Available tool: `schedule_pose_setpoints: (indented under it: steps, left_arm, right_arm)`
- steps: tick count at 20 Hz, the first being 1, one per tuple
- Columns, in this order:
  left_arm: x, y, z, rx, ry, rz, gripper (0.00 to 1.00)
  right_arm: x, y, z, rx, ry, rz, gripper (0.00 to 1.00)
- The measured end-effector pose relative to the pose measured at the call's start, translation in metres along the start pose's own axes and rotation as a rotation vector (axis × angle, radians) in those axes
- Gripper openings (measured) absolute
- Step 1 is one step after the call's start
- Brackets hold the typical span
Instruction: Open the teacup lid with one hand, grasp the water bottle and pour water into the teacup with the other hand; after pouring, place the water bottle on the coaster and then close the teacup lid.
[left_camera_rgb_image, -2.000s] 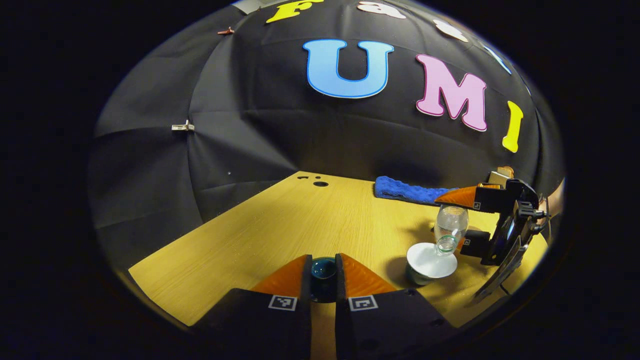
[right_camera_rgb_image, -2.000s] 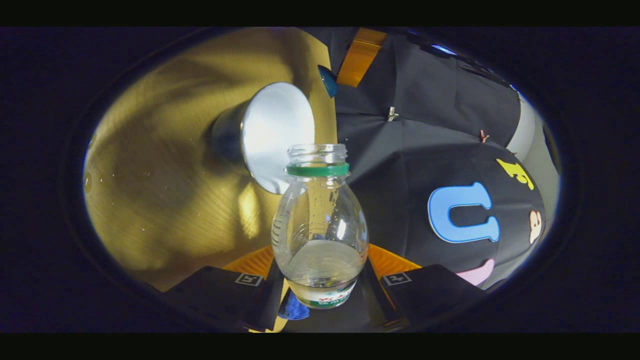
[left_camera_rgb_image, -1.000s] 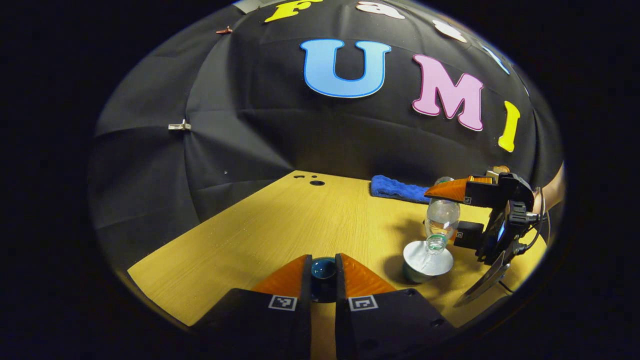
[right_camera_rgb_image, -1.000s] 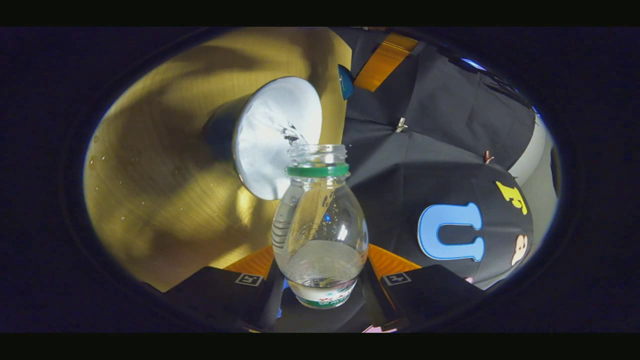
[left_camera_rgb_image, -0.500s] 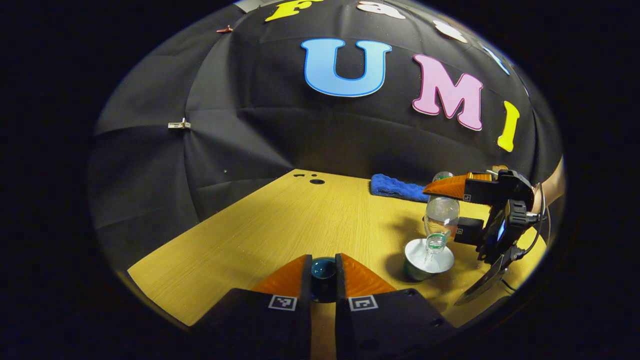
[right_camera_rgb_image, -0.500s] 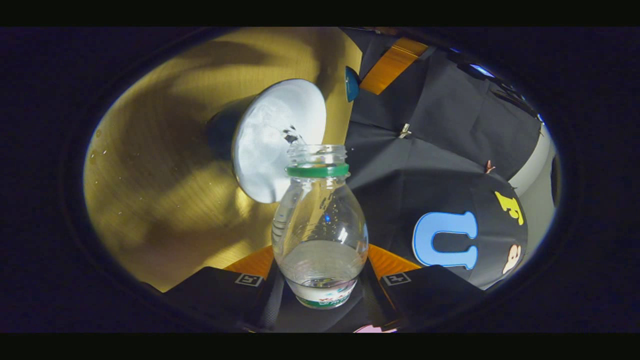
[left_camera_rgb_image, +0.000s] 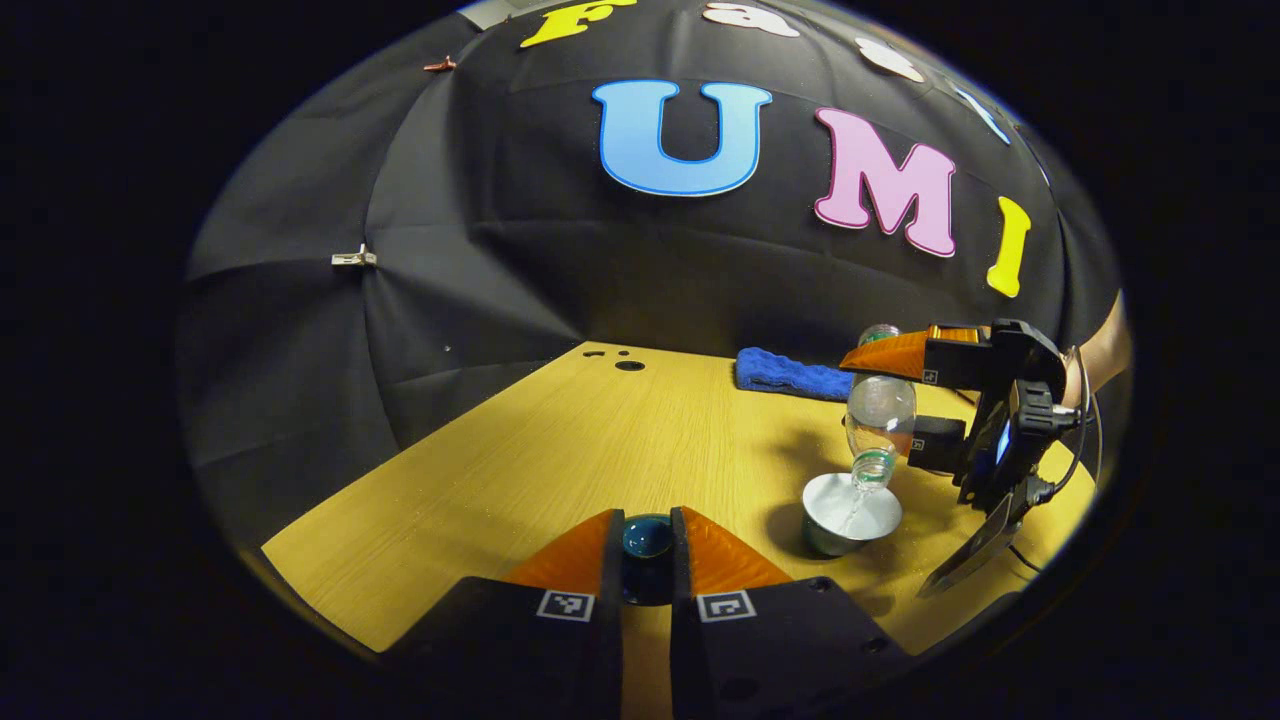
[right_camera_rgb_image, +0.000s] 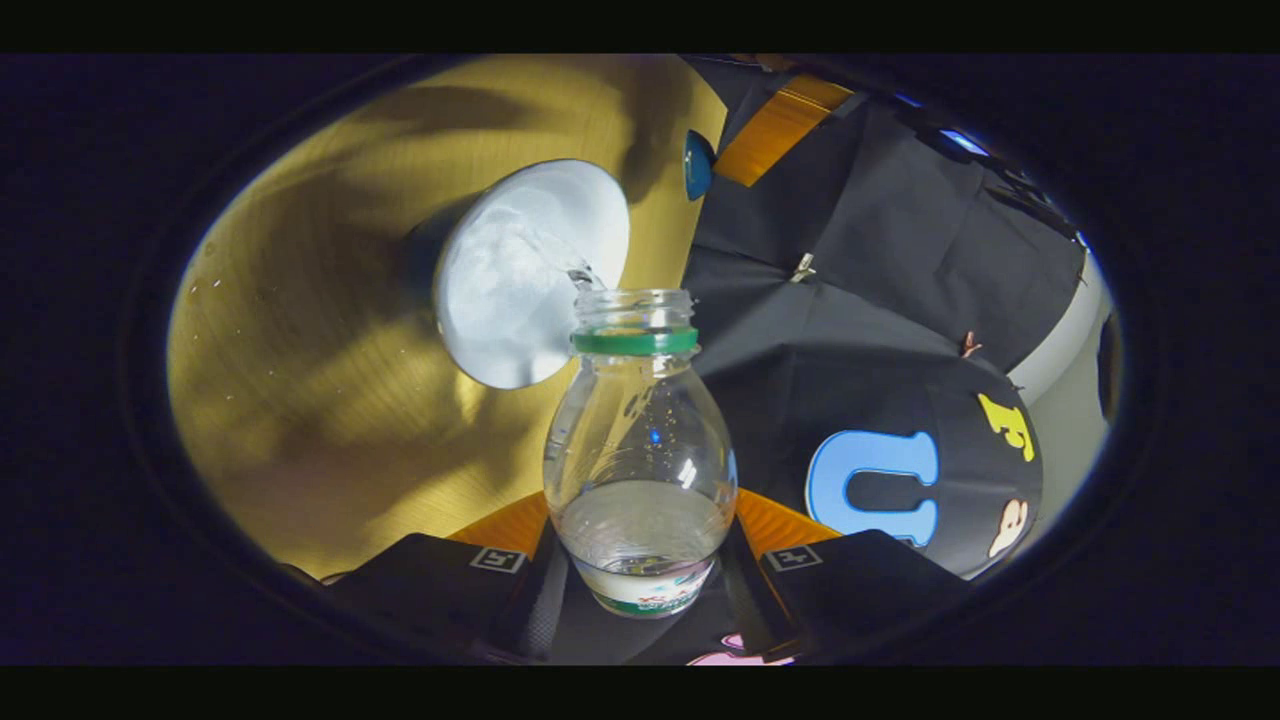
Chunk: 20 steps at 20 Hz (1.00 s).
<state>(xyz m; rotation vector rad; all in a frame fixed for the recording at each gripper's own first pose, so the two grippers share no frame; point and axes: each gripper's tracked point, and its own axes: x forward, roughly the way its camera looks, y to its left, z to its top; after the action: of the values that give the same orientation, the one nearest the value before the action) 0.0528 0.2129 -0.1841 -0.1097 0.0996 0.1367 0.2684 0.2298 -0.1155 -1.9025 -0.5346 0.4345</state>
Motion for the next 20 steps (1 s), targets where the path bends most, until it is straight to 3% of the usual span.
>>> schedule_pose_setpoints:
  steps: [2, 5, 6, 20]
  left_arm:
    - [-0.001, -0.003, 0.004, 0.003, -0.009, -0.003, 0.27]
    - [-0.002, -0.009, 0.010, 0.013, -0.020, -0.013, 0.23]
    - [-0.002, -0.011, 0.011, 0.018, -0.021, -0.016, 0.23]
    - [-0.011, -0.023, 0.013, 0.030, -0.021, -0.019, 0.23]
  right_arm:
    - [0.000, -0.004, -0.003, -0.008, 0.004, -0.006, 0.71]
    - [-0.004, -0.012, -0.005, -0.015, 0.001, -0.020, 0.75]
    - [-0.005, -0.014, -0.004, -0.018, -0.001, -0.025, 0.71]
    - [-0.007, -0.030, 0.004, -0.056, -0.044, -0.065, 0.71]
